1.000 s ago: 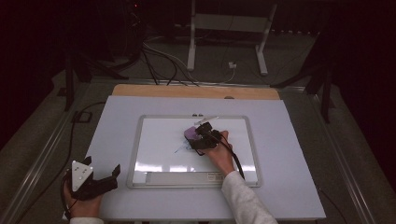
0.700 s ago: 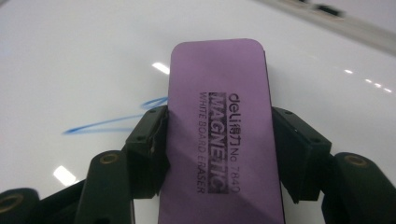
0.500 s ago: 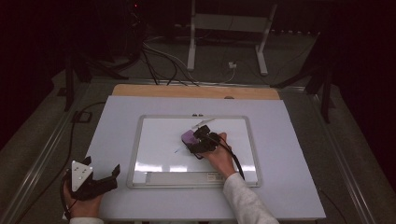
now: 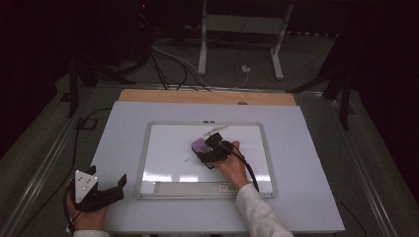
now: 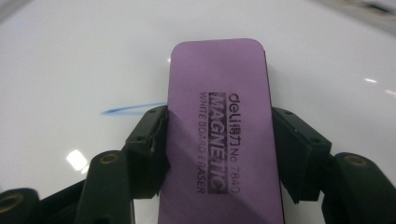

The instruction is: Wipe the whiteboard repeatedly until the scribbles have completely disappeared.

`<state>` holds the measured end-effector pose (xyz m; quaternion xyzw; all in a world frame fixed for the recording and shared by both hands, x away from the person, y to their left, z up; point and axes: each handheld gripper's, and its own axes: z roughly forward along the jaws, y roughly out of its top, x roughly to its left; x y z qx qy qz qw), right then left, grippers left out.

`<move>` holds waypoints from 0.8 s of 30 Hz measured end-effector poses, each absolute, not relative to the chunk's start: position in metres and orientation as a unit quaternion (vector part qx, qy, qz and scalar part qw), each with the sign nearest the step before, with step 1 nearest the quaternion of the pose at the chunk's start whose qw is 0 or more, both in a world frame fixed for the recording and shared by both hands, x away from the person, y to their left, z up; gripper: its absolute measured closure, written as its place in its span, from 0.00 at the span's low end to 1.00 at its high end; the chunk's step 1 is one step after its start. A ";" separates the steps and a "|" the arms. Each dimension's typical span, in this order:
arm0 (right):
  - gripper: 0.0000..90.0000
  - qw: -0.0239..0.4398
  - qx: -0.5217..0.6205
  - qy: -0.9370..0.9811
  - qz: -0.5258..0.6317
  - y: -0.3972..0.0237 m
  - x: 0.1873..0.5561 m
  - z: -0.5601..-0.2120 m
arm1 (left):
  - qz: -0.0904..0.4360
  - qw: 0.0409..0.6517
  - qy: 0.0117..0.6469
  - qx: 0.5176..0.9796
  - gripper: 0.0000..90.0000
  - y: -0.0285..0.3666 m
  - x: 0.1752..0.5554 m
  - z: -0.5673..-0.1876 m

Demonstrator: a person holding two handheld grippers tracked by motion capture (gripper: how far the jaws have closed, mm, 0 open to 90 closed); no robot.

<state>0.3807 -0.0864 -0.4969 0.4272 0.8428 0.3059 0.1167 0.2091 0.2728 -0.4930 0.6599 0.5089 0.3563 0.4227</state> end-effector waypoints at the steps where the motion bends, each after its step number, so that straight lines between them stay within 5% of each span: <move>1: 0.46 0.117 0.443 0.834 0.307 -0.089 0.383 -0.497 | 0.356 0.423 0.509 0.660 0.01 0.273 0.209 -0.493; 24: 0.46 0.123 0.444 0.833 0.306 -0.079 0.373 -0.497 | 0.359 0.423 0.508 0.659 0.01 0.273 0.207 -0.492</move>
